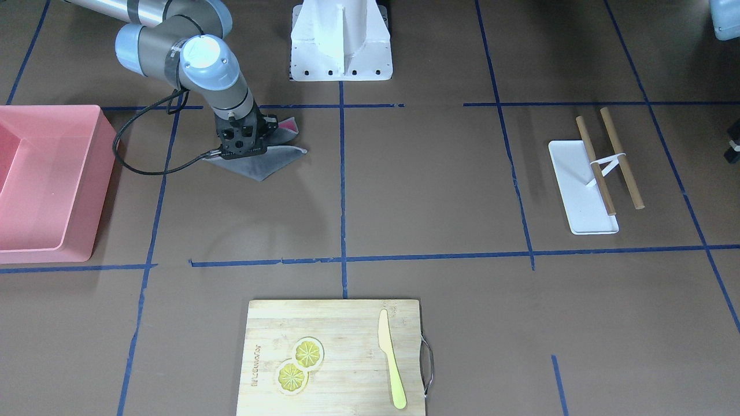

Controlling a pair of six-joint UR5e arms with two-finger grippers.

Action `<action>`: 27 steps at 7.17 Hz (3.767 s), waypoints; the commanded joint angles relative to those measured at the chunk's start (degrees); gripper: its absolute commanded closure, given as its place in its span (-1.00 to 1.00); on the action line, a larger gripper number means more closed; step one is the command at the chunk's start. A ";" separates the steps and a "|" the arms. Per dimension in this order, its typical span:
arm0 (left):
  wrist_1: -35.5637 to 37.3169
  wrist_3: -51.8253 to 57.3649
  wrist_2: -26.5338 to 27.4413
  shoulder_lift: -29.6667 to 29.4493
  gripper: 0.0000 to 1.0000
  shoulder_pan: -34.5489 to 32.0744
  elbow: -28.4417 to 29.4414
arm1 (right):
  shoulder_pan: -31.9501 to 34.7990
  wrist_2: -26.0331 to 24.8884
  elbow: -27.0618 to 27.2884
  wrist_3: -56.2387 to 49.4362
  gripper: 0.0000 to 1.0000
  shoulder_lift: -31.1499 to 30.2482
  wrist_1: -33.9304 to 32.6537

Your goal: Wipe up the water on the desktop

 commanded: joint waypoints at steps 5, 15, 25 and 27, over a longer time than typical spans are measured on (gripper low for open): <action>-0.09 -0.07 -0.26 1.93 -1.00 -0.96 -1.92 | 5.56 -0.73 -3.95 -0.10 1.00 -0.95 0.15; -0.09 -0.16 -0.26 4.13 -1.00 -1.22 -3.69 | 31.12 8.76 9.14 -10.00 1.00 1.69 -16.48; -0.26 0.01 -0.70 6.24 -1.00 -1.22 -3.08 | 48.46 9.81 18.70 -50.64 0.18 -15.72 -36.85; -0.09 5.60 -0.79 8.25 -1.00 -1.22 -1.76 | 50.12 12.51 17.48 -50.91 -1.00 -15.98 -35.89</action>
